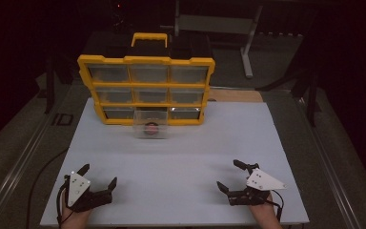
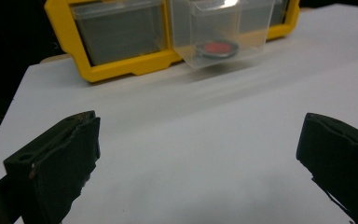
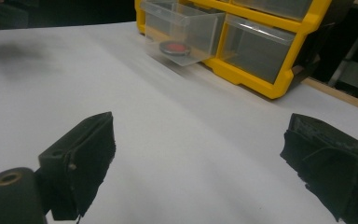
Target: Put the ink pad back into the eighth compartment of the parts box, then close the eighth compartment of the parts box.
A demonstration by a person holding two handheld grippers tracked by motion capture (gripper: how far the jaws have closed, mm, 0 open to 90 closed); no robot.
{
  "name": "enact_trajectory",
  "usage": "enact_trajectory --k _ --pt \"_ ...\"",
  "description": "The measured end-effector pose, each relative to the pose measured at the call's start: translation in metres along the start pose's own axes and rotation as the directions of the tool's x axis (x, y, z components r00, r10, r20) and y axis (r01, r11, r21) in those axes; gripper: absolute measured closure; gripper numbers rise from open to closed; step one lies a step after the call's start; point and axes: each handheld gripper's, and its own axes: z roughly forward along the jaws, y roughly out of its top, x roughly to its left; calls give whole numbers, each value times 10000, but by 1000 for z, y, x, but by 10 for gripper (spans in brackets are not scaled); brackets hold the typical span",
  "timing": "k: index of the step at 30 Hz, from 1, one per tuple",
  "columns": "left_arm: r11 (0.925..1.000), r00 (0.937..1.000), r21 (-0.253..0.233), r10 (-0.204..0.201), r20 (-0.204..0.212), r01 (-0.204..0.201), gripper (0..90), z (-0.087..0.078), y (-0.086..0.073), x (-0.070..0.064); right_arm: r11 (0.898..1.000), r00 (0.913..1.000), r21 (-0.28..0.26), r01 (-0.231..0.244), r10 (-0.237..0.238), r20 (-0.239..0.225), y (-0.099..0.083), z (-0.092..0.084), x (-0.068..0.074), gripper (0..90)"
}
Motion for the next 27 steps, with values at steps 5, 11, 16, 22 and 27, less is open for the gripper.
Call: enact_trajectory --k 5,11,16,22,27 --pt "9999 10000 -120 86 0 -86 0 -2 0 -2 10000 10000 31 -88 88 -4 -1 0 -1 88" --pt "10000 9999 -52 83 88 -83 0 1 -1 -1 9999 9999 79 -85 86 -53 -2 1 -1 88" --pt "9998 10000 -193 53 -27 -54 0 1 -1 1 9999 10000 80 -73 74 -58 -2 1 -1 87" --pt "9997 9999 -255 -39 -135 35 0 0 0 2 9999 9999 98 -100 100 -82 -2 2 0 88" --pt "9995 9999 -319 -64 -154 59 0 -2 0 1 9999 10000 81 -83 83 -49 -1 2 0 88"
